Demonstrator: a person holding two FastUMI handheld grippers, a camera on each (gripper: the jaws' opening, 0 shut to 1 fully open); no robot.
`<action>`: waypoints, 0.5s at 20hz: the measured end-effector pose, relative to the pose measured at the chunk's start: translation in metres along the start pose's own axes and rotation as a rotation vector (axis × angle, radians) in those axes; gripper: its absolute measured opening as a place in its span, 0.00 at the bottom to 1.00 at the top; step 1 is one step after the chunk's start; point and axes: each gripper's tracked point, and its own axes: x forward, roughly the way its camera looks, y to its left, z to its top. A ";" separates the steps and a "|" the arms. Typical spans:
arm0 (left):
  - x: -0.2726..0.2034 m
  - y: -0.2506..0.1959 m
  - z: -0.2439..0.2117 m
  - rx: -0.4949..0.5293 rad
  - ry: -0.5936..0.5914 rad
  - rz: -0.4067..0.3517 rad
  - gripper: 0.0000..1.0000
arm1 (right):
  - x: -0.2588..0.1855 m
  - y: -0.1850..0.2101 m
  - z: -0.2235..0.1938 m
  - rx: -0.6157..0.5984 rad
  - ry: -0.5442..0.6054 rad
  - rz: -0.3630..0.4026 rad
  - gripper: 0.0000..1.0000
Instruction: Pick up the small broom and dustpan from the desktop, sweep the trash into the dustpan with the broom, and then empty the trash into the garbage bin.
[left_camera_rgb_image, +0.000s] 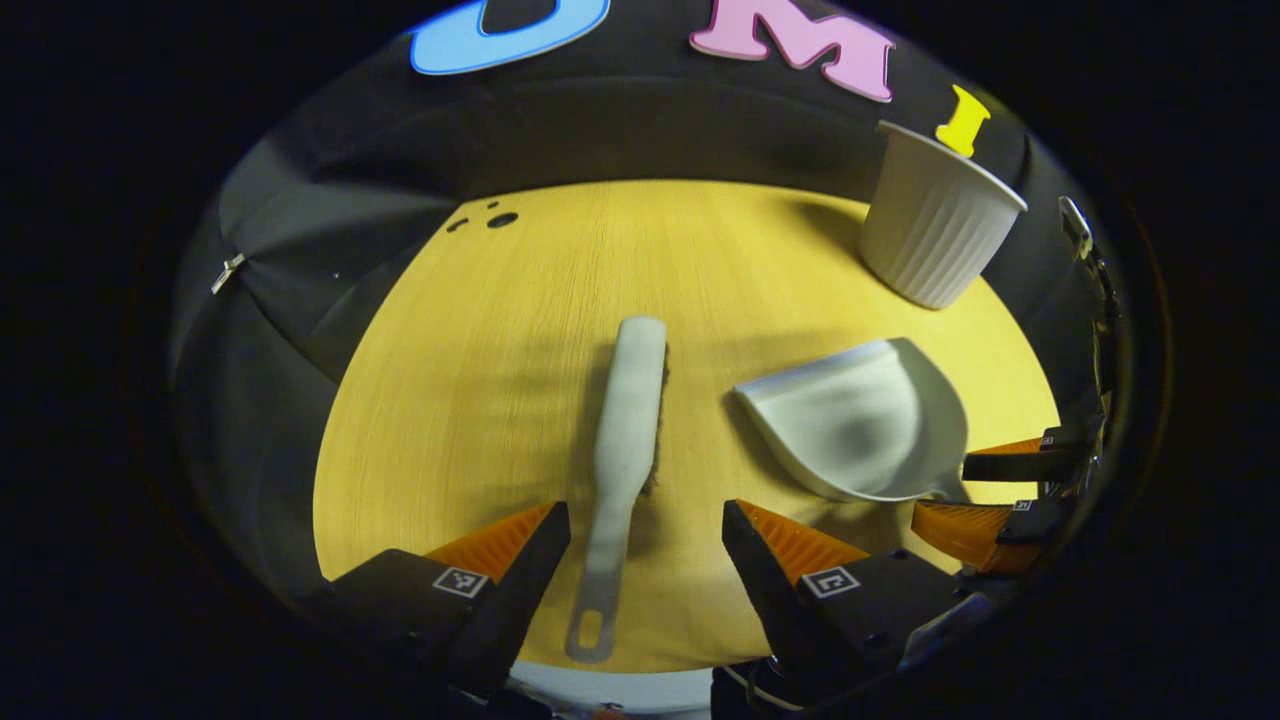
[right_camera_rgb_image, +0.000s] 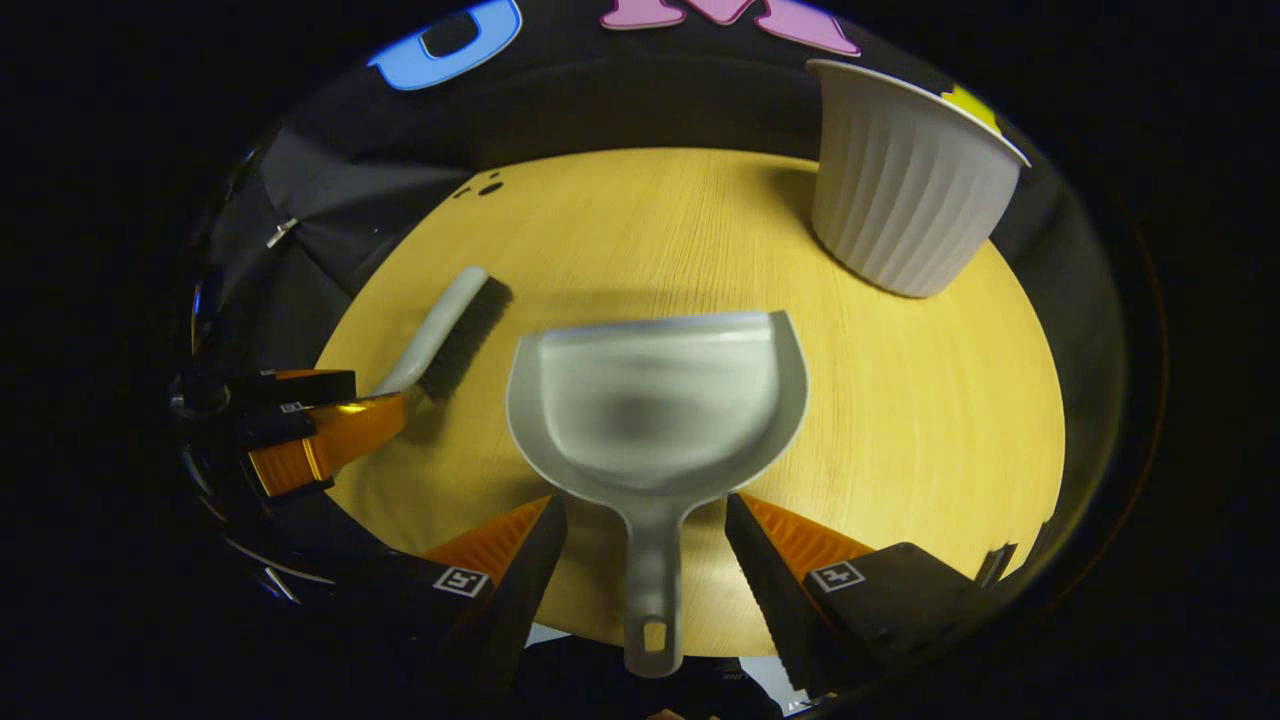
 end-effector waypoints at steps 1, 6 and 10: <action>-0.016 -0.003 0.009 -0.003 -0.054 -0.006 0.98 | -0.014 -0.002 0.013 -0.008 -0.058 -0.009 0.99; -0.103 -0.012 0.047 0.025 -0.338 -0.007 0.98 | -0.084 0.001 0.074 -0.054 -0.354 -0.048 0.99; -0.184 -0.032 0.062 0.063 -0.557 -0.014 0.98 | -0.138 0.018 0.104 -0.002 -0.550 -0.005 0.99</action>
